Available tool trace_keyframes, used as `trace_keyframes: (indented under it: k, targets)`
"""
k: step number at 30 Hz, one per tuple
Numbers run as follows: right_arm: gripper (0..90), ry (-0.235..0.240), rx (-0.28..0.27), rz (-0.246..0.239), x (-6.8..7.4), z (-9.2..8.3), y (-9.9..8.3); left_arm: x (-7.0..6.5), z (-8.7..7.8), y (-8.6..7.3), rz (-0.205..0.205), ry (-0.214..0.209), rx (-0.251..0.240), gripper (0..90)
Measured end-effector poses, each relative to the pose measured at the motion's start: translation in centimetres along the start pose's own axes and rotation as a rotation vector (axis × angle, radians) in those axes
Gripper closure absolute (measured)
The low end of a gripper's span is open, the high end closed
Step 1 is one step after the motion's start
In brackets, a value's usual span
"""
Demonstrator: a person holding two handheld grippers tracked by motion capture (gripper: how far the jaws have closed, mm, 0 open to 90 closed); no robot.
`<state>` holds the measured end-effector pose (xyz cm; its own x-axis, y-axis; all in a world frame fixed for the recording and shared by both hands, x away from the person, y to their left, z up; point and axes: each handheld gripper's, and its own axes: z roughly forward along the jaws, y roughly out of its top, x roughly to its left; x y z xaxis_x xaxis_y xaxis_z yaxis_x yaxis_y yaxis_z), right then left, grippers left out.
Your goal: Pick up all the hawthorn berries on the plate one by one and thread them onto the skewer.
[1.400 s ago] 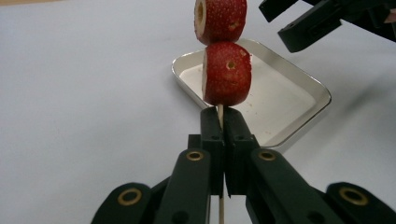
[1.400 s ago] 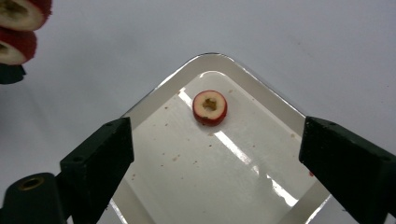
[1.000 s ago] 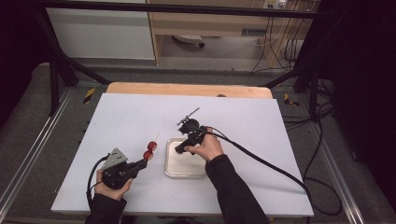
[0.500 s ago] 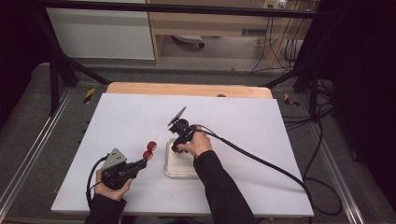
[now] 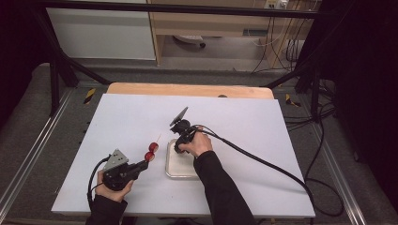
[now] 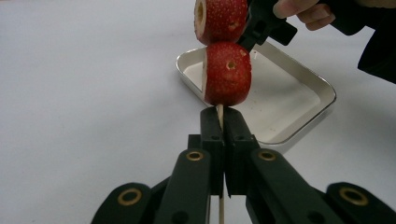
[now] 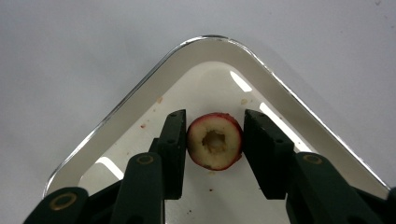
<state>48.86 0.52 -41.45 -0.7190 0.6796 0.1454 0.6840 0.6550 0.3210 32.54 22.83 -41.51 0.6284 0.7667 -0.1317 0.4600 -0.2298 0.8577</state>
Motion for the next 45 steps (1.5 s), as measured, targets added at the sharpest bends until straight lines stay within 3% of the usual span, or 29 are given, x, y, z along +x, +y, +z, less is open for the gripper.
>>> trace_keyframes:
  k: [5, 10, 16, 21, 24, 32, 40, 45]
  targets:
    - [61.3, 0.005, 0.007, 0.027, 0.0, -0.1, 0.0, -0.1, 0.0, 0.0, 0.002, 0.002, -0.003, 88.0]
    - [61.4, 0.024, -0.046, 0.047, 0.2, -1.6, -0.2, -0.2, -0.1, 0.1, 0.003, 0.001, -0.008, 88.0]
    - [61.5, 0.062, -0.176, 0.058, 0.8, -4.8, -1.4, -0.5, -0.4, 0.2, 0.01, -0.001, -0.024, 88.0]
    - [61.5, 0.128, -0.301, 0.086, 0.9, -6.7, -3.6, -0.9, -0.6, 0.4, 0.015, -0.006, -0.035, 88.0]
    - [61.5, 0.175, -0.401, 0.12, 0.7, -7.4, -5.2, -1.2, -0.6, 0.5, 0.015, -0.011, -0.04, 87.9]
    - [61.6, 0.324, -0.764, 0.261, 1.0, -7.1, -9.1, -2.4, -0.5, 0.7, 0.008, -0.013, -0.055, 87.9]
    - [61.6, 0.366, -1.076, 0.358, 2.4, -6.1, -10.4, -3.5, -0.5, 0.9, -0.016, -0.006, -0.069, 87.9]
    - [61.7, 0.41, -1.208, 0.424, 3.1, -5.6, -10.5, -4.0, -0.5, 0.9, -0.027, -0.008, -0.077, 87.9]
